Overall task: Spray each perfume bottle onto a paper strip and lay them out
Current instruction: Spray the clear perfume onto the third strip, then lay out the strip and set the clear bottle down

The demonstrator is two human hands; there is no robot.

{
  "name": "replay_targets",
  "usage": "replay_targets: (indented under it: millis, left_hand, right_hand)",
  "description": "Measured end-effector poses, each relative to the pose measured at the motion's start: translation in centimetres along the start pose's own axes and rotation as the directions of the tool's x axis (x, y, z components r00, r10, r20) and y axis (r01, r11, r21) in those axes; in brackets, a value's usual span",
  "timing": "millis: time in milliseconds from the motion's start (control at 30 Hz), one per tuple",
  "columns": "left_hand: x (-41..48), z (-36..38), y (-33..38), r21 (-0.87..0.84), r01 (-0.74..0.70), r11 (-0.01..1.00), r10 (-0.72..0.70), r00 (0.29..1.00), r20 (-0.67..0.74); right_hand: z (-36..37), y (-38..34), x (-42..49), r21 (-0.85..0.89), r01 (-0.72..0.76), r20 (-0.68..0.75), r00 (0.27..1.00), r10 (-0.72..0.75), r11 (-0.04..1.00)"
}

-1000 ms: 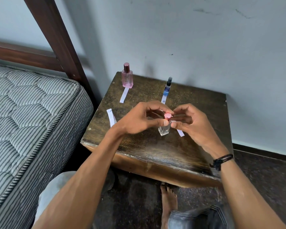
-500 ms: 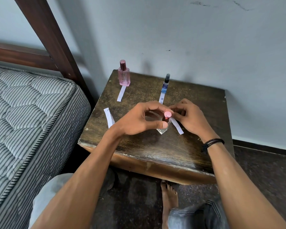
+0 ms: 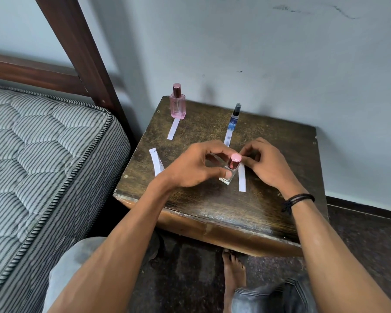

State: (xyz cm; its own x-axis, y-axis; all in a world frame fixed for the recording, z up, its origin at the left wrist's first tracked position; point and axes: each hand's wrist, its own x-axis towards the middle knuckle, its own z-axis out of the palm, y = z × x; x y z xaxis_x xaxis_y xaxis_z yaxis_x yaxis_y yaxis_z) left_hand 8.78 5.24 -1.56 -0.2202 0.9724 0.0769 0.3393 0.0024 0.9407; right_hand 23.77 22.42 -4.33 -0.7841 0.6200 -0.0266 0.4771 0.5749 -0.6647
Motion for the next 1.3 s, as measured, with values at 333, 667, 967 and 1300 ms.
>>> replay_targets:
  millis: [333, 667, 967, 1300]
  left_hand:
    - [0.0, -1.1, 0.1, 0.064, 0.003, 0.998, -0.002, 1.000, -0.021]
    - [-0.1, -1.3, 0.5, 0.058, 0.059, 0.997, -0.061, 0.997, 0.036]
    - [0.0, -1.4, 0.8, -0.033, -0.050, 0.998, 0.048, 0.997, -0.056]
    - [-0.3, 4.0, 5.1, 0.453, -0.401, 0.796, 0.604, 0.502, -0.619]
  right_hand:
    - [-1.7, 0.6, -0.4, 0.231, -0.051, -0.126, 0.989, 0.082, 0.972]
    - [-3.1, 0.6, -1.0, 0.324, 0.091, -0.299, 0.954, 0.011, 0.942]
    - [-3.5, 0.4, -1.2, 0.416, 0.179, -0.390, 0.921, -0.002, 0.891]
    - [-5.3, -1.4, -1.6, 0.502, 0.252, -0.481, 0.876, 0.026, 0.827]
